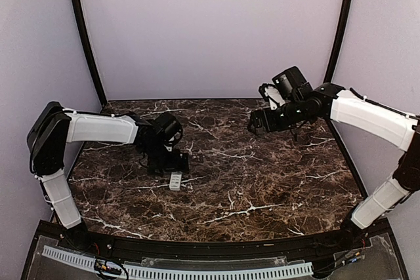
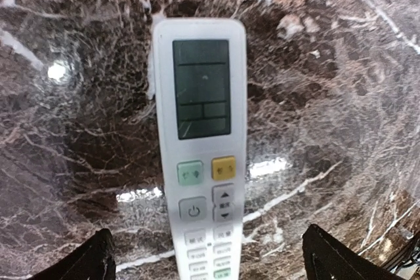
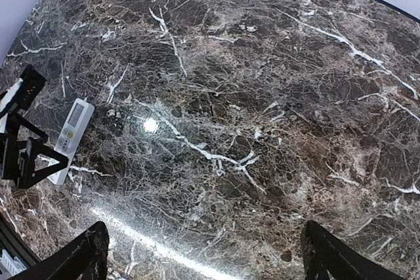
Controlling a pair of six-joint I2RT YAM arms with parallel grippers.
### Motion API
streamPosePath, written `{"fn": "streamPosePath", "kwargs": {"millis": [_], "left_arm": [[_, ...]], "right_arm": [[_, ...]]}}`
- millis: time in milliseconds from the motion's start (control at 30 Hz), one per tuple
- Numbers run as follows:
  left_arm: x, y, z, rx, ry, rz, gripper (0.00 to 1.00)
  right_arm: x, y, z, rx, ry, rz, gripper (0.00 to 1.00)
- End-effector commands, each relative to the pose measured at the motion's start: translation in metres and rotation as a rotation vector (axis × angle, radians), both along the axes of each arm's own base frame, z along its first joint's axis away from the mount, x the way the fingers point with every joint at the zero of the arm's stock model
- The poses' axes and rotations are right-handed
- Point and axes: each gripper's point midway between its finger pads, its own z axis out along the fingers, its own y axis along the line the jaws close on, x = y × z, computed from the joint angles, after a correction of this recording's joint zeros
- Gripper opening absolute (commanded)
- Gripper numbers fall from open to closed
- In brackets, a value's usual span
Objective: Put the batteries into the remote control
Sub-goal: Place the remote control at the center of the board, then reset both arms
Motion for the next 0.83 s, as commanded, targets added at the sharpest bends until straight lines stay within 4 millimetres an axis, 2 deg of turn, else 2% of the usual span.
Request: {"fn": "streamPosePath", "kwargs": {"millis": [0, 33, 67, 133, 167, 200, 233, 267, 300, 333, 367, 400, 433, 467, 667, 733, 800], "left_arm": [[0.016, 0.008, 0.072, -0.049, -0.195, 0.019, 0.99], [0.023, 0.018, 0.093, -0.038, -0.282, 0.041, 0.99], [0.03, 0.025, 0.105, -0.036, -0.333, 0.065, 0.99], [0.042, 0.057, 0.143, -0.035, -0.475, 0.16, 0.99], [0.044, 0.073, 0.143, -0.013, -0.496, 0.207, 0.99], [0.052, 0.094, 0.159, -0.039, -0.547, 0.28, 0.99], [0.053, 0.108, 0.153, -0.042, -0.554, 0.327, 0.99], [0.056, 0.131, 0.162, -0.056, -0.588, 0.398, 0.99], [0.056, 0.144, 0.152, -0.049, -0.59, 0.437, 0.99], [0.057, 0.166, 0.157, -0.05, -0.618, 0.501, 0.99], [0.054, 0.179, 0.146, -0.022, -0.618, 0.539, 0.99], [0.053, 0.196, 0.149, -0.009, -0.638, 0.586, 0.99], [0.05, 0.212, 0.141, 0.042, -0.644, 0.631, 0.99], [0.048, 0.224, 0.142, 0.083, -0.67, 0.664, 0.99], [0.035, 0.258, 0.124, 0.223, -0.737, 0.758, 0.99], [0.029, 0.265, 0.114, 0.247, -0.745, 0.785, 0.99], [0.03, 0.267, 0.114, 0.247, -0.777, 0.78, 0.99]], "right_arm": [[0.011, -0.024, 0.011, 0.051, -0.05, -0.028, 0.99], [0.014, -0.031, 0.014, 0.087, -0.062, -0.027, 0.99], [0.018, -0.039, 0.015, 0.12, -0.078, -0.035, 0.99], [0.025, -0.068, 0.013, 0.19, -0.097, -0.081, 0.99], [0.029, -0.084, 0.014, 0.215, -0.111, -0.12, 0.99], [0.032, -0.103, 0.013, 0.235, -0.119, -0.166, 0.99], [0.034, -0.118, 0.012, 0.249, -0.129, -0.2, 0.99], [0.035, -0.134, 0.01, 0.263, -0.137, -0.231, 0.99], [0.036, -0.147, 0.009, 0.278, -0.154, -0.257, 0.99], [0.035, -0.16, 0.006, 0.29, -0.167, -0.285, 0.99], [0.034, -0.172, 0.003, 0.299, -0.182, -0.31, 0.99], [0.033, -0.182, 0.001, 0.307, -0.2, -0.335, 0.99], [0.031, -0.194, -0.001, 0.308, -0.228, -0.367, 0.99], [0.028, -0.198, -0.003, 0.307, -0.245, -0.387, 0.98], [0.007, -0.221, -0.018, 0.313, -0.36, -0.531, 0.99], [0.004, -0.223, -0.019, 0.339, -0.384, -0.549, 0.99], [0.003, -0.22, -0.021, 0.345, -0.382, -0.531, 0.99]]}}
